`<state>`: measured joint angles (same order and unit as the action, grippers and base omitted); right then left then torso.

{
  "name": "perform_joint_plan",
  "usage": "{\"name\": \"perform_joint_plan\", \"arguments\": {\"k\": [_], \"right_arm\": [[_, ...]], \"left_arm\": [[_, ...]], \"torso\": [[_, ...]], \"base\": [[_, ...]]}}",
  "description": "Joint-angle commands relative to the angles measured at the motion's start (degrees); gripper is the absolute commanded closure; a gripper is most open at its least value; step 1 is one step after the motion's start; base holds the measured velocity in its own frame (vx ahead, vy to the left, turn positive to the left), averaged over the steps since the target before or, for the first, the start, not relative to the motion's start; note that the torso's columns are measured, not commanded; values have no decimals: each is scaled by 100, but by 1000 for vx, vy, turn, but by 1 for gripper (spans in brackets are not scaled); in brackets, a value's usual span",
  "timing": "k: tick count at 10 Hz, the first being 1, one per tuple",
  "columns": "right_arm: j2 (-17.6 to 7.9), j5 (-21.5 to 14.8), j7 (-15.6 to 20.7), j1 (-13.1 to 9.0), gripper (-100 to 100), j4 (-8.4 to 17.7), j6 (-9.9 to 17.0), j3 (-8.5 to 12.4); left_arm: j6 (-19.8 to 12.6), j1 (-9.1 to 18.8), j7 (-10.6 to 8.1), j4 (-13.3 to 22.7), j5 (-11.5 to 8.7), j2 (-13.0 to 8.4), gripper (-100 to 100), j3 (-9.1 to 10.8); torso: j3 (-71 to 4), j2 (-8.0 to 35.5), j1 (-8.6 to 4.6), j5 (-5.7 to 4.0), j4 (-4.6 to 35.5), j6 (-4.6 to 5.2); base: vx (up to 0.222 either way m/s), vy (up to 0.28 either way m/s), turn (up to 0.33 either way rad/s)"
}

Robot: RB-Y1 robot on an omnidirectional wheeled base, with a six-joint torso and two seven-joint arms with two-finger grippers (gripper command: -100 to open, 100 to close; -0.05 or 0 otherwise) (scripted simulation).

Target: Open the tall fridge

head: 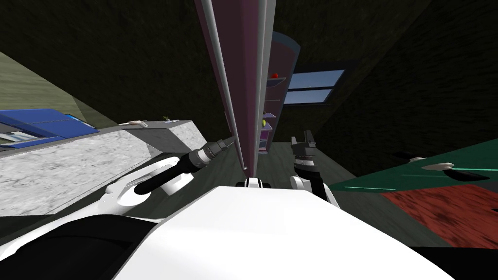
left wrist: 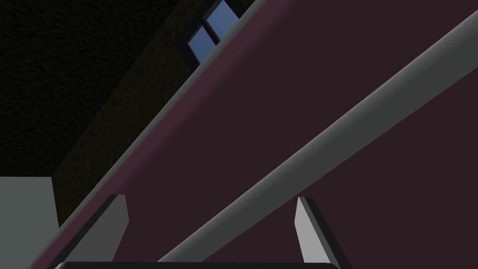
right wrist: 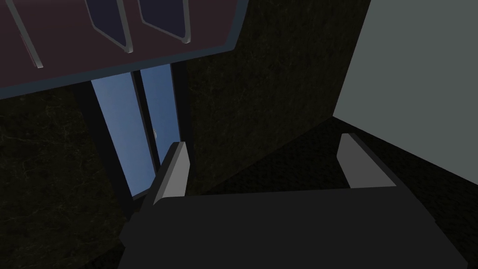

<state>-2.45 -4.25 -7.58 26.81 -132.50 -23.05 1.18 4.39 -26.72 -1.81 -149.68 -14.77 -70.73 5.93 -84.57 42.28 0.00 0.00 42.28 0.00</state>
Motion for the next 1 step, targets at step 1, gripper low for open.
{"name": "perform_joint_plan", "arguments": {"k": [1], "right_arm": [[0,0,0,0,0,0,0,0]], "left_arm": [[0,0,0,0,0,0,0,0]], "torso": [[0,1,0,0,0,0]], "base": [[0,0,0]]}}
